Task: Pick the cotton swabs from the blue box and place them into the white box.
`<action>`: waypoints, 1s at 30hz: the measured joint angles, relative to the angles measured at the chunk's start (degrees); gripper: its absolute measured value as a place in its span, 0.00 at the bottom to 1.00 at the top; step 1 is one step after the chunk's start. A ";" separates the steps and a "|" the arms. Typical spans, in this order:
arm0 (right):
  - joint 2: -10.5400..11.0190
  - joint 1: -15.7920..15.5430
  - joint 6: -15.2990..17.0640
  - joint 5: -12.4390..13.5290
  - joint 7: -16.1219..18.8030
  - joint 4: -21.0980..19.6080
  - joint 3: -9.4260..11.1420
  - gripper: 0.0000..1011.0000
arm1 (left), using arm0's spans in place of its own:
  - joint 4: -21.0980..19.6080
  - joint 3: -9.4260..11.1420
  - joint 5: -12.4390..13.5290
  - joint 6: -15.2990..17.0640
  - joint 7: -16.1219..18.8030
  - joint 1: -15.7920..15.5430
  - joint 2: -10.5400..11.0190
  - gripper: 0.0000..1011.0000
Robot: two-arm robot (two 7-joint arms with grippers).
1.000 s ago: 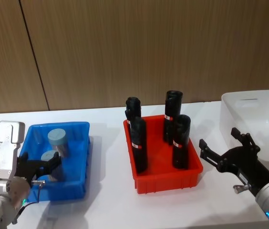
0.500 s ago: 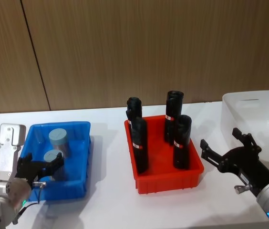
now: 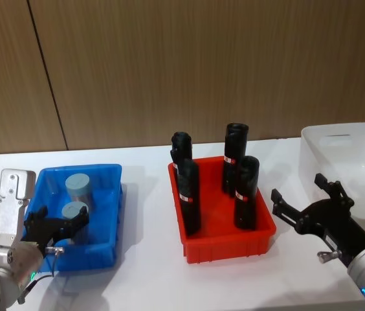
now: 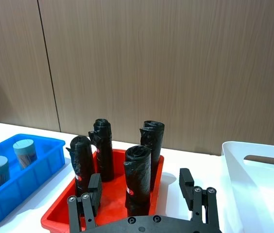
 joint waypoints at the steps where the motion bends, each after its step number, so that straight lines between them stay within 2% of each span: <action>1: 0.00 0.00 0.00 0.00 0.00 0.00 0.00 0.99 | 0.00 -0.01 0.07 -0.14 -0.11 0.00 0.00 0.99; 7: 0.00 0.00 0.00 0.00 0.00 0.00 0.00 0.99 | -0.83 -0.20 0.73 -1.61 -0.86 0.07 0.15 0.99; 17: 0.00 0.00 0.00 0.00 0.00 0.00 0.00 0.99 | -4.54 -0.83 2.08 -3.36 -1.24 0.74 0.86 0.99; 25: 0.00 0.00 0.00 0.00 0.00 0.00 0.00 0.99 | -5.99 -1.16 2.43 -3.47 -1.18 1.01 1.11 0.99; 30: 0.00 0.00 0.00 0.00 0.00 0.00 0.00 0.99 | -6.44 -1.45 2.31 -2.05 -0.91 1.08 1.21 0.99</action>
